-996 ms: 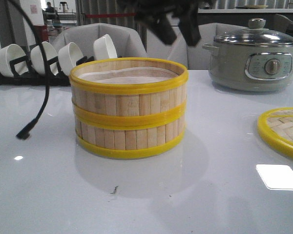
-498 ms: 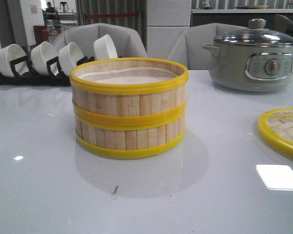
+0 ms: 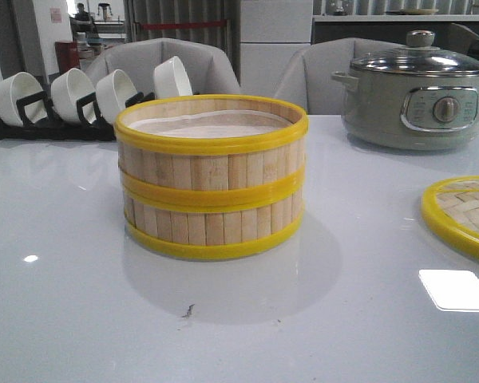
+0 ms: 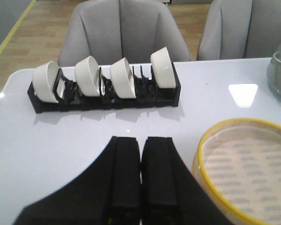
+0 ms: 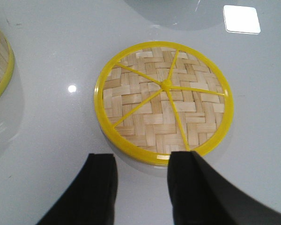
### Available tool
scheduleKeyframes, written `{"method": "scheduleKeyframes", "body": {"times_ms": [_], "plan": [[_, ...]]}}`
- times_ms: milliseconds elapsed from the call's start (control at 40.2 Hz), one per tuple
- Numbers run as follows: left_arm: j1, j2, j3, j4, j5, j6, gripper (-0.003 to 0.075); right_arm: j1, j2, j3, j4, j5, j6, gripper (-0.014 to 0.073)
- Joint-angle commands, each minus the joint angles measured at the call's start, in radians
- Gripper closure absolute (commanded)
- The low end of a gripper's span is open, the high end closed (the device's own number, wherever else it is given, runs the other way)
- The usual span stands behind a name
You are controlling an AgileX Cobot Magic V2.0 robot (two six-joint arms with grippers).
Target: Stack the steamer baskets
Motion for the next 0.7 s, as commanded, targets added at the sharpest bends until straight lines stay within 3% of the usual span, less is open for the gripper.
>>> {"method": "scheduleKeyframes", "body": {"times_ms": [0,274,672], "plan": [[0.012,-0.118,0.136,-0.018,-0.146,-0.007,0.0631,0.000,-0.001,-0.035,-0.007,-0.071,-0.003,0.0222],[0.012,-0.280,0.426,-0.036,-0.230,-0.007,0.0631,0.000,-0.001,-0.035,-0.007,-0.071,-0.003,0.0222],[0.012,-0.301,0.488,-0.034,-0.274,-0.007,0.0631,0.000,-0.001,-0.035,-0.007,-0.071,-0.003,0.0222]]}}
